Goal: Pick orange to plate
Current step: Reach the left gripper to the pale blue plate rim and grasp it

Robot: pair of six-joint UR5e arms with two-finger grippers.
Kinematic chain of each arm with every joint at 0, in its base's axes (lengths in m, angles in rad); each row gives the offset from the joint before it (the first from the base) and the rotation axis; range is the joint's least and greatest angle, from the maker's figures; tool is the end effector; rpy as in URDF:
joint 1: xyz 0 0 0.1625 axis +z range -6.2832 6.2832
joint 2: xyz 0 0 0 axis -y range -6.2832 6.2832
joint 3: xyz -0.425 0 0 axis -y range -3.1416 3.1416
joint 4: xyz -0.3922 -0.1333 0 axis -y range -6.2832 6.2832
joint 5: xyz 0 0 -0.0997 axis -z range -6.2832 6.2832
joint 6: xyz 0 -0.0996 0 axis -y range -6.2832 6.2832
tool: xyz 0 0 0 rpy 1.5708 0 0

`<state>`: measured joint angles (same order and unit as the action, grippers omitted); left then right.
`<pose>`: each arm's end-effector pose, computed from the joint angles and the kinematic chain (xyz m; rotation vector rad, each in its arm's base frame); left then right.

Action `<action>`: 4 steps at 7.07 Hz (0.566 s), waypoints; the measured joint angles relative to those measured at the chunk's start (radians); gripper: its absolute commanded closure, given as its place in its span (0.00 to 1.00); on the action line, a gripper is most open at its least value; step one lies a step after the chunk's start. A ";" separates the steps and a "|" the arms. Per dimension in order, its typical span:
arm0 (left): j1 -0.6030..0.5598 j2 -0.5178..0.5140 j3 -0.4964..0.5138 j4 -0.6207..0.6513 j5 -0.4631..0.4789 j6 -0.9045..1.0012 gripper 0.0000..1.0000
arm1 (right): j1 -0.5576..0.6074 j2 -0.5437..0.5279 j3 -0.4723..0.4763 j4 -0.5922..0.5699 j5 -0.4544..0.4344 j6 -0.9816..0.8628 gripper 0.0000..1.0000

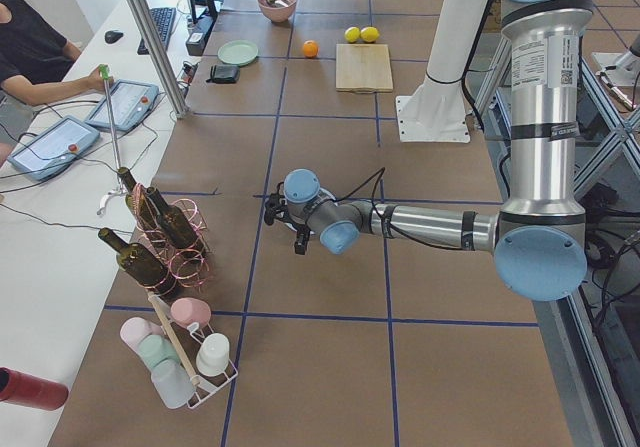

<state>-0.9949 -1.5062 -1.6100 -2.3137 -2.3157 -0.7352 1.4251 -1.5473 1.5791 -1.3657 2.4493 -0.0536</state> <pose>0.2105 -0.4450 0.5862 0.1074 0.9785 0.1208 -0.0186 -0.5166 0.6133 0.1816 -0.8865 -0.2896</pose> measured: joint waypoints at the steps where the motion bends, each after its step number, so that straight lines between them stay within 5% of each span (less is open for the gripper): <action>1: 0.037 -0.021 0.026 -0.030 0.014 -0.053 0.26 | 0.000 -0.006 0.005 0.000 0.000 0.001 0.00; 2: 0.057 -0.039 0.047 -0.040 0.019 -0.079 0.49 | 0.000 -0.012 0.010 0.000 0.000 0.001 0.00; 4: 0.069 -0.048 0.060 -0.044 0.021 -0.093 0.49 | 0.000 -0.019 0.015 0.000 0.000 0.001 0.00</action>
<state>-0.9263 -1.5543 -1.5502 -2.3579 -2.2947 -0.8282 1.4251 -1.5663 1.5944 -1.3652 2.4495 -0.0522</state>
